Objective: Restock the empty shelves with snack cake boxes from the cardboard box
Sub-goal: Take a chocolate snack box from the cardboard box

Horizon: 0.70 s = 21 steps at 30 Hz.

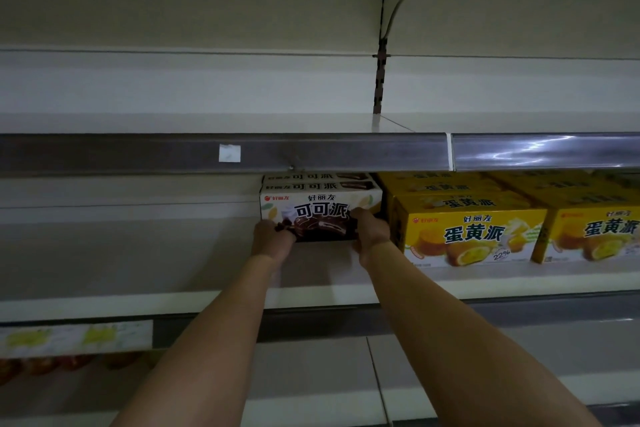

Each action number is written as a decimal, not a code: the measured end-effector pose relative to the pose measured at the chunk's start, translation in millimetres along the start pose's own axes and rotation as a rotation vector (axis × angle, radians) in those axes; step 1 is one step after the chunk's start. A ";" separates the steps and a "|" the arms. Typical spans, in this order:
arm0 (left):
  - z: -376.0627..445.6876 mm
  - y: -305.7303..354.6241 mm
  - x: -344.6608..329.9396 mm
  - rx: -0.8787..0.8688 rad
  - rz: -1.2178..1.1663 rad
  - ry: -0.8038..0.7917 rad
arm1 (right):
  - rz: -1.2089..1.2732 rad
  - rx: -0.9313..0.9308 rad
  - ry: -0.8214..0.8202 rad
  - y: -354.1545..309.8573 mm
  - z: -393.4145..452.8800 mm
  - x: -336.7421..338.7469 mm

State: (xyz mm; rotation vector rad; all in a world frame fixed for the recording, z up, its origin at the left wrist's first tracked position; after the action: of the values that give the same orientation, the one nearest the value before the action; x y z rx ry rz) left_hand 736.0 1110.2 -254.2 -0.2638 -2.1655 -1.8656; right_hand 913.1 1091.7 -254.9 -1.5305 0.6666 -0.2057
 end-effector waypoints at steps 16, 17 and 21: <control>-62.0 23.3 -8.7 0.092 0.455 0.043 | -0.482 -0.036 -0.245 -23.8 -51.1 26.4; -66.0 24.2 -8.7 0.085 0.463 0.043 | -0.456 -0.037 -0.253 -26.5 -56.9 29.5; -91.4 26.2 -16.9 0.032 0.409 0.018 | -0.535 -0.012 -0.217 -37.0 -78.5 53.0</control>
State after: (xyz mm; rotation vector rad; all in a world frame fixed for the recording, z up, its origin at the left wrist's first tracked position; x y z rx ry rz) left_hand 767.9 1024.7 -222.7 -0.6278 -1.9455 -1.5941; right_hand 925.7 994.9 -226.4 -1.6899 0.0766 -0.4306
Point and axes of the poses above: each hand's wrist, its own z-axis towards the middle knuckle, its own x-axis out of the back of the hand, y = z × x, the point moved 4 cm from there along z, towards the middle knuckle, and after that the axes turned 7 degrees about x, right-handed, at the moved point
